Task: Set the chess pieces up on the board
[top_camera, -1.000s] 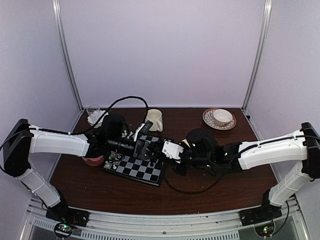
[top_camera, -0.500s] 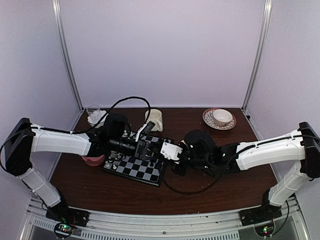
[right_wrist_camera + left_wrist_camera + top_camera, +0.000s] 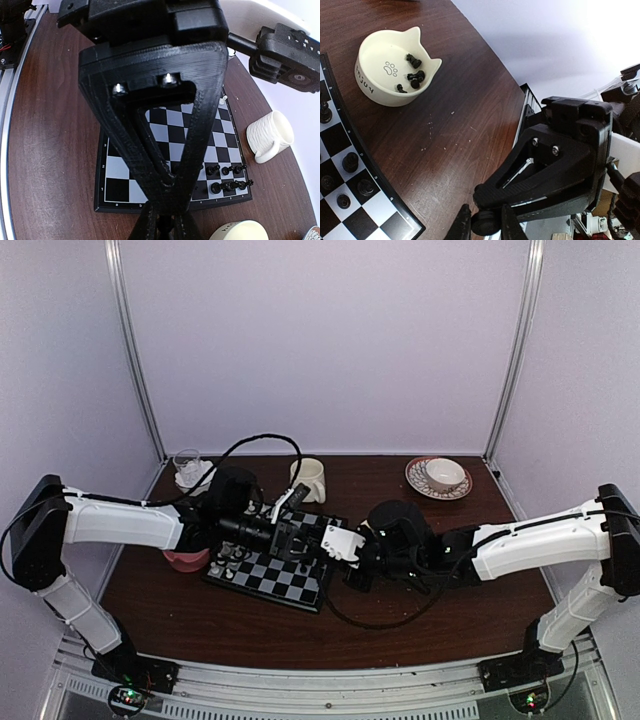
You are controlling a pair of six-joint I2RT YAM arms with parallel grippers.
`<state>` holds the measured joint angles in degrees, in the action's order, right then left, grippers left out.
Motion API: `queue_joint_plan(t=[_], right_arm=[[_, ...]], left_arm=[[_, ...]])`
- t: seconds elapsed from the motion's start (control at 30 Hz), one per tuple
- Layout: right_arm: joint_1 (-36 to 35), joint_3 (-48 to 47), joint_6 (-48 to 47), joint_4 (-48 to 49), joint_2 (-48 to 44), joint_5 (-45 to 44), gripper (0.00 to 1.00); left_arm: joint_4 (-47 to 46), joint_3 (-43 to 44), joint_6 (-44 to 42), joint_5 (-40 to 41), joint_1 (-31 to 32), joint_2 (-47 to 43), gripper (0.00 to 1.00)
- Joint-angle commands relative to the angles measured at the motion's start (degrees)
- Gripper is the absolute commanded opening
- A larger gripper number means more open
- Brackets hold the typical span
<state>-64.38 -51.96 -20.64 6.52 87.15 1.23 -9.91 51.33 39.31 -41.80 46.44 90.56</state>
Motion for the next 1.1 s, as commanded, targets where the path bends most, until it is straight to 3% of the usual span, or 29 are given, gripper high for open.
queue_joint_plan(t=[0.0, 0.07, 0.2, 0.37, 0.63, 0.93, 1.07], right_arm=[[-0.4, -0.9, 0.2, 2.0, 0.0, -1.0, 0.11], [-0.4, -0.7, 0.2, 2.3, -0.2, -1.0, 0.20], [-0.4, 1.3, 0.6, 4.7, -2.1, -1.0, 0.48], [-0.3, 3.7, 2.3, 6.5, -6.0, 0.3, 0.62], [2.9, 6.7, 9.7, 10.7, -10.0, 12.6, 0.64], [13.3, 9.4, 33.0, 26.7, -7.3, 32.3, 0.52], [13.8, 8.1, 36.8, 29.5, -4.1, 37.2, 0.49]], left_arm=[[-2.0, 1.7, -1.0, -2.0, 0.9, 0.1, 0.07], [-2.1, 1.5, -1.1, -1.8, 0.9, -0.1, 0.07], [-2.4, 1.0, -1.4, -1.4, 0.9, -1.1, 0.06], [-4.4, -0.8, -1.6, -0.3, 0.5, -3.3, 0.06], [-11.4, -5.7, -0.4, 0.9, -0.5, -8.2, 0.06], [-18.8, -9.0, 0.9, -1.1, -0.8, -10.6, 0.07], [-20.2, -10.5, 0.6, 0.1, -0.8, -12.6, 0.08]])
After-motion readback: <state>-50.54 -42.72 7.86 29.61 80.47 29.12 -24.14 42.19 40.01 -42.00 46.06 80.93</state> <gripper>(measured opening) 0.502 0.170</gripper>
